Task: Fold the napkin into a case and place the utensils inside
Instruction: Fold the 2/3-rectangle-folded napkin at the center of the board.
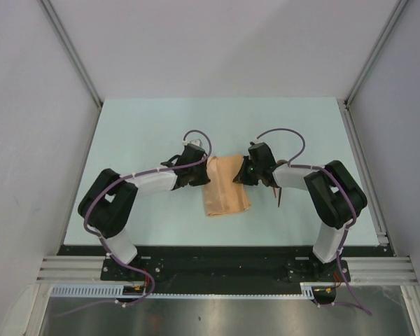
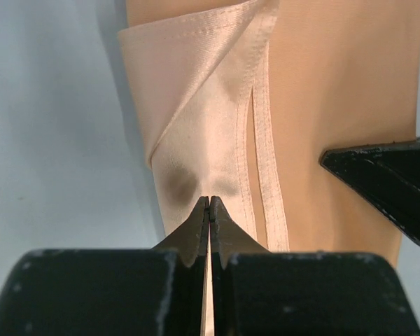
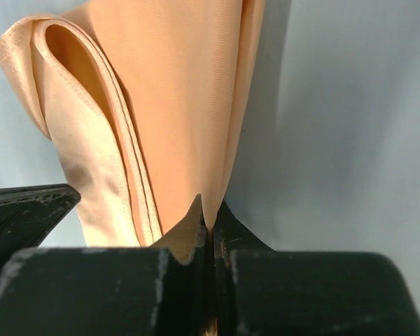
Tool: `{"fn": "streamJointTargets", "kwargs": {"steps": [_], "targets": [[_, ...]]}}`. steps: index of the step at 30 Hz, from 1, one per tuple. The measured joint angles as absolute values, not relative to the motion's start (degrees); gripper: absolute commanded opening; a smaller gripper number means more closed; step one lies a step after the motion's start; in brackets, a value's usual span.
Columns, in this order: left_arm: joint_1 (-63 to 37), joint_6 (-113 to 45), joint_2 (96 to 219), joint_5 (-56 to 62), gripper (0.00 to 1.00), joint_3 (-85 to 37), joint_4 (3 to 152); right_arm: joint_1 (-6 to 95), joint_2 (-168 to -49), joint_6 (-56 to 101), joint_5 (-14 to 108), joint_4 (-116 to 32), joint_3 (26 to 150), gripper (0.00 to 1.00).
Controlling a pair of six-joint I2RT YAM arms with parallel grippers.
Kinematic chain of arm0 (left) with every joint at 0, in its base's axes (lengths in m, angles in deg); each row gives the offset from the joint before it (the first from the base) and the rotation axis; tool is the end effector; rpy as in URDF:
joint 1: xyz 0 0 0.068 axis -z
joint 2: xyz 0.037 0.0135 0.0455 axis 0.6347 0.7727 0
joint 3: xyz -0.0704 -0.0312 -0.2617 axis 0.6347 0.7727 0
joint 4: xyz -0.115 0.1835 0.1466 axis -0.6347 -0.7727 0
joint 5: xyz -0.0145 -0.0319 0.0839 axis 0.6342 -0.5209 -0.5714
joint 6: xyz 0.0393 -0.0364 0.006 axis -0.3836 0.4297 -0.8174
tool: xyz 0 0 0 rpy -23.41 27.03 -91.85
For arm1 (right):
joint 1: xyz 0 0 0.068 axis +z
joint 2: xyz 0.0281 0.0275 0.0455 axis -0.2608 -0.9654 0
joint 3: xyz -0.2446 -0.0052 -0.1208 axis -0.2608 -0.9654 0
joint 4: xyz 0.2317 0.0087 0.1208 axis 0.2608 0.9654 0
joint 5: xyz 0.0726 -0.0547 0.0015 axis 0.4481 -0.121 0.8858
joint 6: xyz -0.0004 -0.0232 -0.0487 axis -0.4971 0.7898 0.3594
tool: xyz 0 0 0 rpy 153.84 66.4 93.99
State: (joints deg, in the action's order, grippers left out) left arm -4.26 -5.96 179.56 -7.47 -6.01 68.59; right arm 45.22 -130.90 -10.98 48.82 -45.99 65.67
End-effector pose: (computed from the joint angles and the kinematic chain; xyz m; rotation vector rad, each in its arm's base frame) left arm 0.2821 -0.1967 0.1692 -0.1080 2.5081 -0.5131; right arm 0.3079 0.1854 0.1399 0.1393 2.5150 0.7447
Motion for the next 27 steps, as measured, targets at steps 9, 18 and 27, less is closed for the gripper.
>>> {"fn": "streamJointTargets", "kwargs": {"steps": [9, 18, 27], "targets": [[-4.26, -3.81, 183.84, -6.40, 0.00, -5.86, 73.38, 48.26, -130.82, -9.19, 43.92, -39.89, 69.80, 0.00], [-4.26, -3.11, 185.15, -2.12, 0.00, -5.66, 77.40, 49.31, -130.60, -8.66, 42.70, -37.55, 71.55, 0.00], [-3.98, -3.25, 186.36, -0.81, 0.01, -6.91, 77.79, 49.29, -130.07, -8.66, 42.50, -36.59, 71.84, 0.00]]}}
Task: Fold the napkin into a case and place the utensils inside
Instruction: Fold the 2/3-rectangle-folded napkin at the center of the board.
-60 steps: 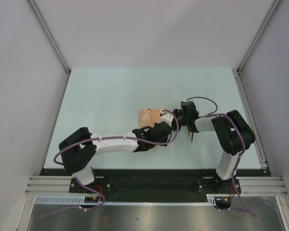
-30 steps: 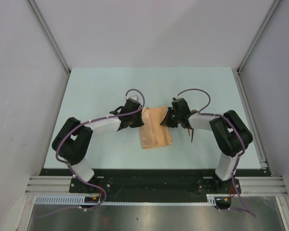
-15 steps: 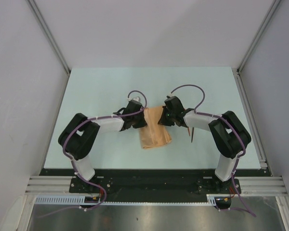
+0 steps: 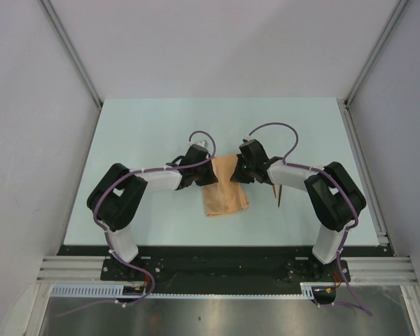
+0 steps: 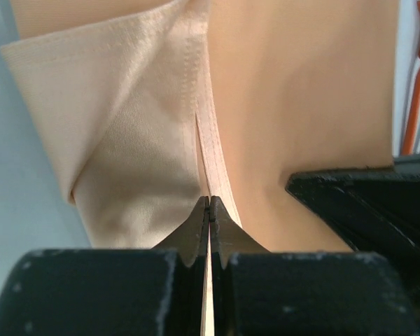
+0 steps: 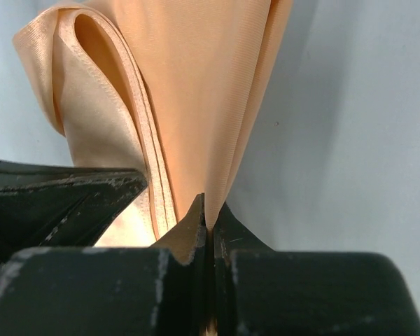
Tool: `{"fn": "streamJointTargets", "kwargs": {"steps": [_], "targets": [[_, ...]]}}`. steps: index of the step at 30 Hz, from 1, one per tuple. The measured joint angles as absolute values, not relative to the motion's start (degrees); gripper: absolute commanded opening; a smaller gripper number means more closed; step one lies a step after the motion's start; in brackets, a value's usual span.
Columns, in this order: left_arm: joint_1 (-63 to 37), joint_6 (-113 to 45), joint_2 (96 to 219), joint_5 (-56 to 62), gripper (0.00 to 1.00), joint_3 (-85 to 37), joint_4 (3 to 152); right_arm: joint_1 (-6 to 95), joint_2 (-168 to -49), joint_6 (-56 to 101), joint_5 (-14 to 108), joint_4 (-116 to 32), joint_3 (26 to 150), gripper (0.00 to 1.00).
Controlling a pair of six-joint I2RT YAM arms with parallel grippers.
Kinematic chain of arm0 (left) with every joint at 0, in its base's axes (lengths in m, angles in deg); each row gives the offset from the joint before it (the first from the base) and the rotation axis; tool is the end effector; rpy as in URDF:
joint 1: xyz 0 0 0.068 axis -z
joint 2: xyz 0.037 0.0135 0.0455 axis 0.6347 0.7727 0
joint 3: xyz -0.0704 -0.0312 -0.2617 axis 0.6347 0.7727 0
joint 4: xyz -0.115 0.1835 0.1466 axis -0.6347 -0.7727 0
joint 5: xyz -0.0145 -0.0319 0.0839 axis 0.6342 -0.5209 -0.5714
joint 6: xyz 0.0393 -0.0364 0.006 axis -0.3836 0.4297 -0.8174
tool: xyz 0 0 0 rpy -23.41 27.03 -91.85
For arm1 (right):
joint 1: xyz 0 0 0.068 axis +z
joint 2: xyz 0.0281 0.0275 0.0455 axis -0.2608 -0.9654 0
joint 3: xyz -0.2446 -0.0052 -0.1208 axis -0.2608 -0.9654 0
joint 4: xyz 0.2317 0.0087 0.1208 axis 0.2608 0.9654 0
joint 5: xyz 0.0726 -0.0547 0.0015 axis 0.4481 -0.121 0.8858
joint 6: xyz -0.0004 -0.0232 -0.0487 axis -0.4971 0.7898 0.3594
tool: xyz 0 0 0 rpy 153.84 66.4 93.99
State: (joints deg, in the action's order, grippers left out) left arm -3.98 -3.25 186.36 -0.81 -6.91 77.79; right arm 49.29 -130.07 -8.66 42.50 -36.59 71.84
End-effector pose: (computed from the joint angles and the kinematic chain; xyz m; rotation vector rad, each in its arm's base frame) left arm 0.2964 -0.2140 0.1457 -0.1045 2.5027 -0.6970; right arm 0.3044 0.2092 0.1632 0.0560 2.5309 0.6103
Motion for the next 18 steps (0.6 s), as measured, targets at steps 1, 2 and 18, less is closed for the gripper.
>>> {"fn": "streamJointTargets", "kwargs": {"steps": [1, 2, 18], "targets": [[-3.83, -3.42, 185.70, -1.05, 0.01, -6.76, 77.36, 49.29, -130.07, -8.64, 42.50, -36.53, 71.86, 0.00], [-3.76, -3.64, 184.61, -1.40, 0.01, -6.47, 76.72, 49.29, -130.07, -8.64, 42.50, -36.55, 71.86, 0.00], [-3.37, -3.60, 182.84, -4.19, 0.00, -4.39, 72.24, 49.25, -130.07, -8.66, 42.74, -36.42, 71.86, 0.00]]}}
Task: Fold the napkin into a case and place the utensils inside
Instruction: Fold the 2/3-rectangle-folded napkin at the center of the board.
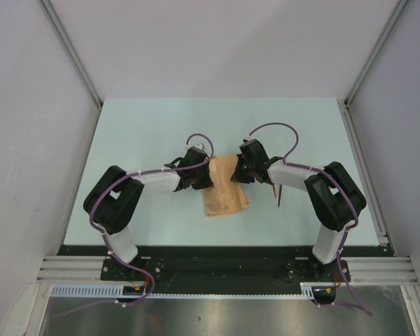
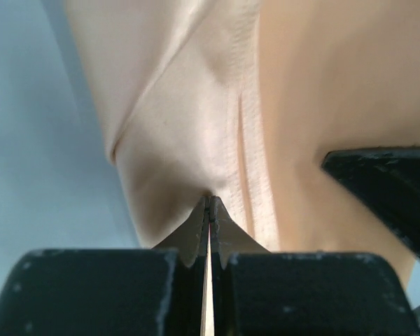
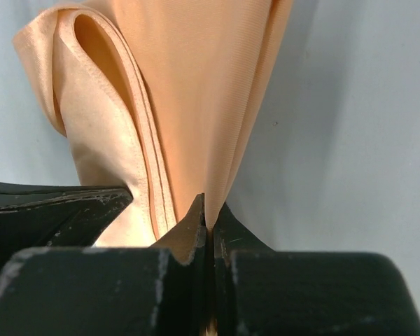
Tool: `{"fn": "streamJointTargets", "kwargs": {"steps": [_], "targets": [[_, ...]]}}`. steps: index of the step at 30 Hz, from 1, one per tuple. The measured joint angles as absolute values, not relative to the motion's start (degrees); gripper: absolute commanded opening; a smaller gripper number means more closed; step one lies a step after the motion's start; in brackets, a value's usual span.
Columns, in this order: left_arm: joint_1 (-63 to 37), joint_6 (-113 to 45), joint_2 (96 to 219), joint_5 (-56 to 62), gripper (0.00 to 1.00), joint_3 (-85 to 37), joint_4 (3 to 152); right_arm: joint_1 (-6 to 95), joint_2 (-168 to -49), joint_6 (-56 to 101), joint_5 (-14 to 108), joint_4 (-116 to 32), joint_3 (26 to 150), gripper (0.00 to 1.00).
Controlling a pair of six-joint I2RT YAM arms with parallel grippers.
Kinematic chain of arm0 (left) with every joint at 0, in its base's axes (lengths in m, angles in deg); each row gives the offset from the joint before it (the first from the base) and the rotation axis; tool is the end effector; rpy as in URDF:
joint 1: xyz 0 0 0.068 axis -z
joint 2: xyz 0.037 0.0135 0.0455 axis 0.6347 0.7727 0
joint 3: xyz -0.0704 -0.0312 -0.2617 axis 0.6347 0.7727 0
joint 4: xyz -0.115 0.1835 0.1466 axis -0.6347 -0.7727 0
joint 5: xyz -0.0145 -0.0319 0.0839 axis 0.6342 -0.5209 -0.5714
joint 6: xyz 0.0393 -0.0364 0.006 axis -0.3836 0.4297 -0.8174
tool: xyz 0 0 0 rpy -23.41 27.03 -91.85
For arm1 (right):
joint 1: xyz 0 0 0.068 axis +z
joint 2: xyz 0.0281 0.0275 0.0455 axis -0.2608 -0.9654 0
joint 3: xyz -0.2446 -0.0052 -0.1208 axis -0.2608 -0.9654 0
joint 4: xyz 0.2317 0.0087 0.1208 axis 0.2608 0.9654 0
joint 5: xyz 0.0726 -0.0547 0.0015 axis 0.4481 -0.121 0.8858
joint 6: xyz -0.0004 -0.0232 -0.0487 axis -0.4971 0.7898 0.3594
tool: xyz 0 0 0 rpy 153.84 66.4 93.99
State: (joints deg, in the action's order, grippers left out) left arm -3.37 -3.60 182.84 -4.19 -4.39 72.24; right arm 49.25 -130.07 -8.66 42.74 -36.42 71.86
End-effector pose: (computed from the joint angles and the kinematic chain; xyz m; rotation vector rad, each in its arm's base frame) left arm 0.2793 -0.2038 0.1469 -0.1164 2.5574 -0.5825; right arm 0.3043 0.2090 0.1631 0.0551 2.5348 0.6131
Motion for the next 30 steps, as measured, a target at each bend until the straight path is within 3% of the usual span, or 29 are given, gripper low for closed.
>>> {"fn": "streamJointTargets", "kwargs": {"steps": [17, 23, 25, 30], "targets": [[-2.78, -3.07, 188.17, -0.32, 0.01, -9.79, 74.28, 49.25, -130.07, -8.66, 43.16, -36.79, 71.86, 0.00], [-2.69, -3.29, 186.86, -0.32, 0.23, -9.73, 73.34, 49.25, -130.05, -8.62, 43.14, -36.68, 71.86, 0.00], [-2.67, -3.31, 183.95, -0.72, 0.23, -8.74, 72.02, 49.25, -130.05, -8.49, 43.09, -36.53, 71.86, 0.00], [-3.21, -3.11, 173.24, -2.84, 0.08, -5.51, 69.97, 49.25, -130.05, -7.55, 42.68, -35.17, 72.60, 0.00]]}}
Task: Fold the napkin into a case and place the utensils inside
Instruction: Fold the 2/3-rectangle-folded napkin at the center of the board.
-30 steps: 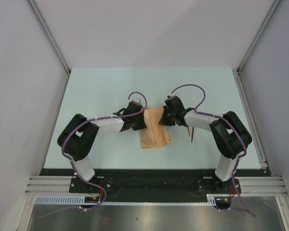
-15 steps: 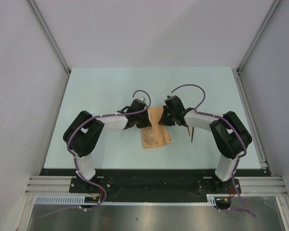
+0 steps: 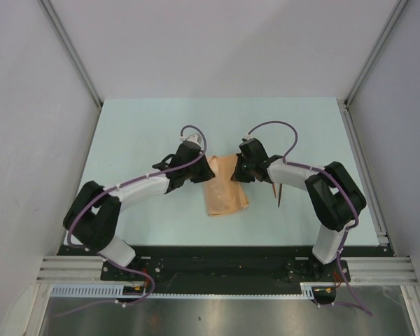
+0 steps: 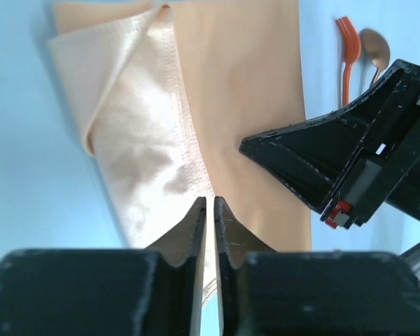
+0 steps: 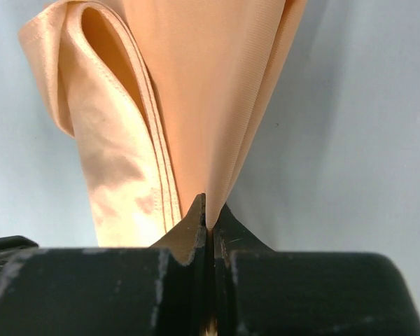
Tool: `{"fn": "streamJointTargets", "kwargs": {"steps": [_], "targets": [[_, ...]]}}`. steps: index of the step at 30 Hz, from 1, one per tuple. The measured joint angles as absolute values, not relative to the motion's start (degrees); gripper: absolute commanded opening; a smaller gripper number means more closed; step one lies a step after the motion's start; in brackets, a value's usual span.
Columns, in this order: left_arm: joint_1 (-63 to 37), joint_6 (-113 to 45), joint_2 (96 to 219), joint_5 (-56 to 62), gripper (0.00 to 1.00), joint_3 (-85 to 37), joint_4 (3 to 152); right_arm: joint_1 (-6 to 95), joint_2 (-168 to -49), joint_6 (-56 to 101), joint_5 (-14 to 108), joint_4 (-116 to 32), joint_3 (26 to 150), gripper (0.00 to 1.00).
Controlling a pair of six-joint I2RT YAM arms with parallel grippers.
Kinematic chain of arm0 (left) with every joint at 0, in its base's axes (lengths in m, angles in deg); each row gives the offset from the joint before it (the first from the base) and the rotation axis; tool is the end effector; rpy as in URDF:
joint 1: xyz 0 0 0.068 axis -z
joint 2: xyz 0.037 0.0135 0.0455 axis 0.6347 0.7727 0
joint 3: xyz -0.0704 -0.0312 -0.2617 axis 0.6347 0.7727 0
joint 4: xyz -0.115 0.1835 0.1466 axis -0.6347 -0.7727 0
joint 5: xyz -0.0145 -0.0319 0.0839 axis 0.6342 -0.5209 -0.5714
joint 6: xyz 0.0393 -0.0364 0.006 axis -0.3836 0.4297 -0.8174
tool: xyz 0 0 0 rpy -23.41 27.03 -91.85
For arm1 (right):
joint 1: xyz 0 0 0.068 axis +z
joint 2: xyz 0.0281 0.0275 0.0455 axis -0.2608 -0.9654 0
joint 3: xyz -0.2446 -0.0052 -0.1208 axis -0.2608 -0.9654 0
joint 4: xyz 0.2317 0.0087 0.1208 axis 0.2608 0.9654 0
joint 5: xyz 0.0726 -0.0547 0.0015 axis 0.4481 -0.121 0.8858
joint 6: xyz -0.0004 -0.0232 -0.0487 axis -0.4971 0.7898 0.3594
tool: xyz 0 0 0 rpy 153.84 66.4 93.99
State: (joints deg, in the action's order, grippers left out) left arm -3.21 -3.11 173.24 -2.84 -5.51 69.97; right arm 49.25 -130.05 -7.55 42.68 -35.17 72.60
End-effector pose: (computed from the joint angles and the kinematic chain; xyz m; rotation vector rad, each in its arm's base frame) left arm 0.2705 -0.1995 0.2037 -0.1033 2.4275 -0.7096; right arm 0.3050 0.2094 0.1654 0.0315 2.5402 0.5991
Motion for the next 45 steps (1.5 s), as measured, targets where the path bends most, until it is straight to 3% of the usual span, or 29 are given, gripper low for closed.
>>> {"fn": "streamJointTargets", "kwargs": {"steps": [4, 11, 31, 34, 38, 45], "targets": [[-4.40, -3.09, 170.60, -3.87, 0.02, -1.92, 71.61, 49.53, -130.05, -6.13, 42.42, -33.69, 74.37, 0.00], [-4.74, -2.94, 175.51, -4.89, 0.01, 3.87, 74.23, 50.89, -130.07, -4.49, 40.45, -30.93, 77.76, 0.00], [-4.48, -1.89, 178.14, -4.37, 0.00, 4.11, 81.18, 58.75, -138.88, -5.80, 33.30, -24.24, 88.67, 0.02], [-4.48, -1.54, 178.38, -4.24, 0.00, 4.41, 81.71, 58.78, -139.41, -7.70, 34.26, -25.01, 88.49, 0.04], [-4.48, -1.13, 178.49, -3.87, 0.00, 4.76, 82.60, 58.54, -139.36, -10.41, 36.08, -29.49, 85.80, 0.20], [-4.48, -0.14, 178.62, -3.32, 0.00, 5.38, 84.07, 58.36, -136.56, -13.19, 39.11, -38.65, 78.26, 0.25]]}}
